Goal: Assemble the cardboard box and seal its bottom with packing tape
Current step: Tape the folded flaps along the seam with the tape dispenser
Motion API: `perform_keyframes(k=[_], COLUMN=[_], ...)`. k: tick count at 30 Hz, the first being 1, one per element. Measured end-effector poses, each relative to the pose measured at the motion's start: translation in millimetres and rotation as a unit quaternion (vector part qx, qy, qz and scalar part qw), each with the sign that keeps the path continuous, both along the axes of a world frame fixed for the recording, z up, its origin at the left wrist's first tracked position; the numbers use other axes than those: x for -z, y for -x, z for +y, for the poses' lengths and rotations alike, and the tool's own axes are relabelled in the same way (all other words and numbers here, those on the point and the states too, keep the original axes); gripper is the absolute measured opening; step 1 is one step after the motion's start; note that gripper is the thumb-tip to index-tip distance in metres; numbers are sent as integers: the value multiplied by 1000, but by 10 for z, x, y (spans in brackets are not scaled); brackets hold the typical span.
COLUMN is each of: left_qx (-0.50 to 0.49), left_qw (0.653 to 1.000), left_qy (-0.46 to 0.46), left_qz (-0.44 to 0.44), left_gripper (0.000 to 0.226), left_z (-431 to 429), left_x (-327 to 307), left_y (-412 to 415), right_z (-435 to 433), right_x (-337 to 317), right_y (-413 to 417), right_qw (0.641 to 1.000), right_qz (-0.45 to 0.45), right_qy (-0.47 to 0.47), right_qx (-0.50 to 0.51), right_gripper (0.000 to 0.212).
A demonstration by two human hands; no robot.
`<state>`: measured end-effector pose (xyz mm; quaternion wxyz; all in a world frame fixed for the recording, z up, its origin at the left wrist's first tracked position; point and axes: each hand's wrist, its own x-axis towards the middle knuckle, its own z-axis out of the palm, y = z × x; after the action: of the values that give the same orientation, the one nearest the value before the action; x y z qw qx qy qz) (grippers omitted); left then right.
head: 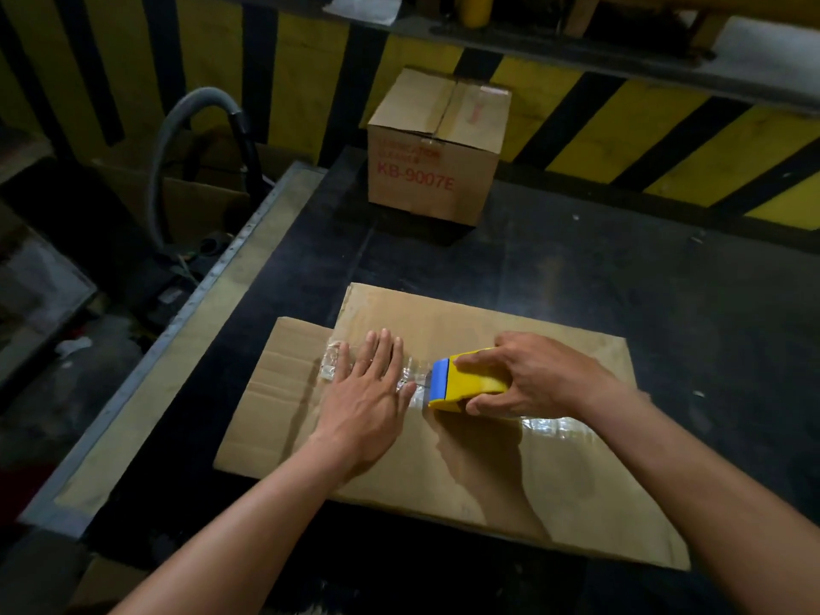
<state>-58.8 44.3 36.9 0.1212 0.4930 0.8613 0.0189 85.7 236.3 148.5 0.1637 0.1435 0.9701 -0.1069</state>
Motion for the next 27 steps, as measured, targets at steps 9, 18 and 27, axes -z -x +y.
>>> perform_keyframes(k=[9, 18, 27], left_qx=[-9, -58, -113], left_qw=[1000, 996, 993], left_qy=[-29, -61, -21], left_qz=[7, 15, -1], left_gripper=[62, 64, 65], left_z=[156, 104, 41], left_x=[63, 10, -13], left_y=[-79, -109, -17], right_z=[6, 103, 158], right_x=[-40, -44, 23], right_y=[3, -139, -70], right_qw=[1000, 999, 998], right_qz=[-10, 10, 35], right_qy=[12, 31, 37], right_qx=[10, -4, -27], right_gripper=[69, 69, 66])
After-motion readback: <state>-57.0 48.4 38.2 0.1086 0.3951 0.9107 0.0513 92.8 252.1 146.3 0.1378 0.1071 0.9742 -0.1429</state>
